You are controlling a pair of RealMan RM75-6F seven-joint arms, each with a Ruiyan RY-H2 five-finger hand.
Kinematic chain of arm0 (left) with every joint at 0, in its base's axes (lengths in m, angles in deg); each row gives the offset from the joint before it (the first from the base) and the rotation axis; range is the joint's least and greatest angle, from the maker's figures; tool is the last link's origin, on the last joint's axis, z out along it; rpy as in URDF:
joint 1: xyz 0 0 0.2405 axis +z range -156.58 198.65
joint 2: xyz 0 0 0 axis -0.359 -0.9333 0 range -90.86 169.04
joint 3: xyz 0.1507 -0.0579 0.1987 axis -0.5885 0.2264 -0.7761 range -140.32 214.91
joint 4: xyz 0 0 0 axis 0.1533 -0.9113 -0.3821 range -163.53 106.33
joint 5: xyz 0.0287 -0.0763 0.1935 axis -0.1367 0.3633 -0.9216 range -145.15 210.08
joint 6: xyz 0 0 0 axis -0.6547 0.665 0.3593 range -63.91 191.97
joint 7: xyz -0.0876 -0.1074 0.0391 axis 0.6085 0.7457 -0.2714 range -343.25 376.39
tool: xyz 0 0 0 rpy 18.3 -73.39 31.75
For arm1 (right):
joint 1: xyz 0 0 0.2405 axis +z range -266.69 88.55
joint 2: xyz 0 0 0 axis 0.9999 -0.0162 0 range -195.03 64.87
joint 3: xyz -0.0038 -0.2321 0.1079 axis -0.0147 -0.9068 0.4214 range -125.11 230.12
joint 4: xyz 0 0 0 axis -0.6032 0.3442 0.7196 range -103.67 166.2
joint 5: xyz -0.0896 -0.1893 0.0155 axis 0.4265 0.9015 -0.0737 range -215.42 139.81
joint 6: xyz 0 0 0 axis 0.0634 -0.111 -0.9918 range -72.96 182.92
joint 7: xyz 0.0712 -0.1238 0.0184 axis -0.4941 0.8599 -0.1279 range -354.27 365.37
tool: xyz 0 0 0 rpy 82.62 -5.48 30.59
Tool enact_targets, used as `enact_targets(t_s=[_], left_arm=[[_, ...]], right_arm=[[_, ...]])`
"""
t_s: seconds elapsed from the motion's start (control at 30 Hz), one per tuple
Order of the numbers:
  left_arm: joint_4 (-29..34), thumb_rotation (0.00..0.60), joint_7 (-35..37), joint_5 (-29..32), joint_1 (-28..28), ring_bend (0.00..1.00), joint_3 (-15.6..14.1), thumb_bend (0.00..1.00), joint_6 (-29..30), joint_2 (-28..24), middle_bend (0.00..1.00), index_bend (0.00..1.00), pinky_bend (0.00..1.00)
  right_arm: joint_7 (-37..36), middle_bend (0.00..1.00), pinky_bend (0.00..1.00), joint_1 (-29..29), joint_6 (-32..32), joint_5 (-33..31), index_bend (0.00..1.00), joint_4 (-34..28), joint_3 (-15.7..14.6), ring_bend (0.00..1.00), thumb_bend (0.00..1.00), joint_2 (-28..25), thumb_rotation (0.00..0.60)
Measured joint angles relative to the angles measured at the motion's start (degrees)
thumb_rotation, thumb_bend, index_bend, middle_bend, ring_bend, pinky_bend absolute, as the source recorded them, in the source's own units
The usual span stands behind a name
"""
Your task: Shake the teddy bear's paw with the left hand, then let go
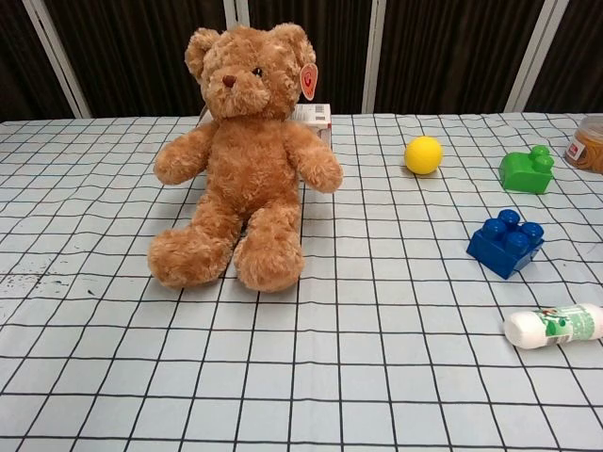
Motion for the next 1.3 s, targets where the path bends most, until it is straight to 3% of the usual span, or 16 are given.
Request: enact_targets(t_s=[0.57, 0.73, 0.87, 1.1, 1.3], left_arm=[[0.14, 0.6, -0.53, -0.69, -0.51, 0.0, -0.36, 0.24, -0.68, 0.43, 0.12, 0.15, 0.19], [0.41, 0.6, 4.76, -1.15, -1.28, 0.0, -0.91, 0.17, -3.41, 0.19, 0.12, 0.14, 0.17], [0.07, 0.6, 15.76, -1.42, -3.33, 0.0, -1.41, 0.13, -9.74, 0.11, 0.09, 0.11, 0.04], [-1.55, 0.6, 37.65, -0.4, -11.33, 0.0, 0.11, 0.12, -26.54, 2.0, 0.03, 0.07, 0.0], [-4.93, 0.6, 42.54, 1.38, -22.17, 0.0, 3.23, 0.12, -38.85, 7.54, 0.0, 0.06, 0.0]], right_arm=[[-0.22, 0.14, 0.07, -0.58, -0.51, -0.24, 0.01, -0.4, -0.17, 0.13, 0.37, -0.4, 0.6], [-0.47, 0.14, 0.07, -0.71, -0.52, -0.16, 0.01, -0.54, -0.33, 0.13, 0.37, -0.67, 0.6], [-1.38, 0.14, 0.07, -0.99, -1.22, 0.14, 0.01, -0.74, -0.34, 0.13, 0.37, -0.97, 0.6], [-2.71, 0.14, 0.07, -0.78, -0.6, -0.17, 0.01, -0.22, -0.09, 0.13, 0.37, -1.09, 0.6], [-3.31, 0.14, 0.07, -0.11, 1.65, -1.58, 0.01, 1.29, 0.16, 0.13, 0.37, -0.58, 0.6]])
